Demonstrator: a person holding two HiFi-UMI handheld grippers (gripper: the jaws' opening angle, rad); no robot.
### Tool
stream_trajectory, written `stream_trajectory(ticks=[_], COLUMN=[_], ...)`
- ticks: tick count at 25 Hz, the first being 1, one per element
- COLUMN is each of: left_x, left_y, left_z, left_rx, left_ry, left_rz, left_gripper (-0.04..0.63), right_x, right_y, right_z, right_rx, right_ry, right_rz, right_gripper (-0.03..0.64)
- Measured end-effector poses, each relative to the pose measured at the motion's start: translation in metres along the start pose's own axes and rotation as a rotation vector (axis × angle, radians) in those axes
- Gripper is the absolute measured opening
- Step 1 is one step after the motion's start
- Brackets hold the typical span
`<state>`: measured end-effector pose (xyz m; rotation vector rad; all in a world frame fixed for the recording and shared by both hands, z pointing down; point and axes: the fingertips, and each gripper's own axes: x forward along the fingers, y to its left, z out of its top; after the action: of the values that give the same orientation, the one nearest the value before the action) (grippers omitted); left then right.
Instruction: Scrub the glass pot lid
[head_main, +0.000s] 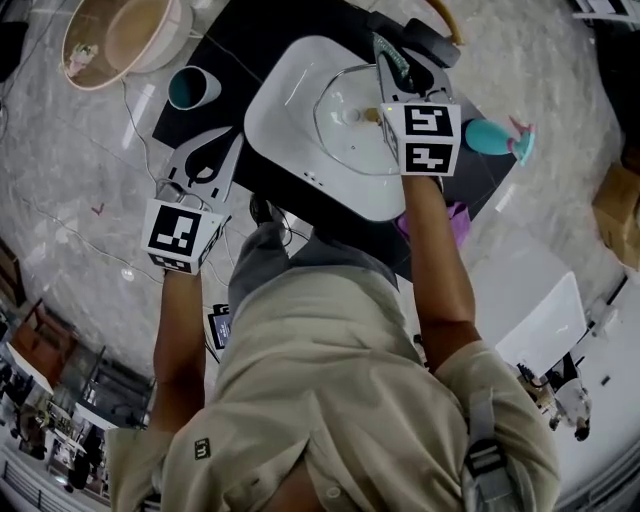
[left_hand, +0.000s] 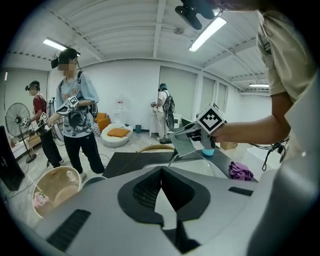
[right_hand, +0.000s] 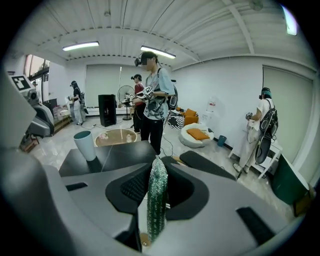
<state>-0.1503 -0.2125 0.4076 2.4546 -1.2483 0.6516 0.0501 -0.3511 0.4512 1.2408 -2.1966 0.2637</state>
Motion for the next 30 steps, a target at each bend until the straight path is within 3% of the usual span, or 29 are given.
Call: stream_trajectory(ticks=[6,18,24,30], left_x=[0.024,0.041,0.043,0.041], left_y=[-0.004,-0.012,-0.009,-0.01], left_z=[-0.014,-0.027,-0.034,-0.036], left_rx=[-0.002,-0.012,-0.024,-0.028], left_ry=[0.032,0.057,0.068,0.068], left_rz=[-0.029,-0.04,-0.032,-0.032], left_gripper=[0.015,0.015,0.015,0.015], right_x=[0.014,0.042,0.062,0.072], right_y=[0.001,0.002,0.041,0.113], right_z=[-0.05,-0.107,-0.137,-0.181], right_rx=[-0.029,-0.064,-0.089,-0.129], right_ry=[0.086,0.193,0.252,0.361], right_rz=[-0.021,-0.032,0.044,0.198], right_gripper=[0.084,0.084,0.084,0.084])
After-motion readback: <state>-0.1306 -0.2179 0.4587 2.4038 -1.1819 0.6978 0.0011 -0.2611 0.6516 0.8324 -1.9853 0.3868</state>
